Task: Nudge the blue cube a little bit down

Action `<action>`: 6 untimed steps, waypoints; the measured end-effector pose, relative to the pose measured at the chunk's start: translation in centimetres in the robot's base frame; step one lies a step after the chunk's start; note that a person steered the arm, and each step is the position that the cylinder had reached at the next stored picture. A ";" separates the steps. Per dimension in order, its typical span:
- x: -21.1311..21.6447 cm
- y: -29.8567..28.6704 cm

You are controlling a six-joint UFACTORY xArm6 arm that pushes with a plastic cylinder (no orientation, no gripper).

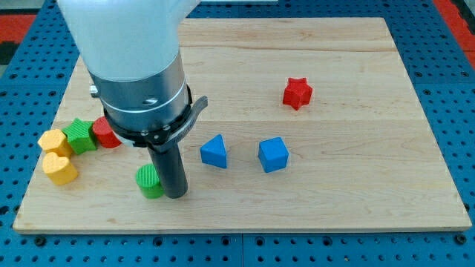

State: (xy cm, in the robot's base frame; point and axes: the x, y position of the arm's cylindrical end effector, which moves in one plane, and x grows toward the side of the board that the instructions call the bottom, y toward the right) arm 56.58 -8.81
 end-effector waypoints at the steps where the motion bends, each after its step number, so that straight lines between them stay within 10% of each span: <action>1: 0.0 -6.1; 3: -5.5 -7.0; 6: -9.8 10.3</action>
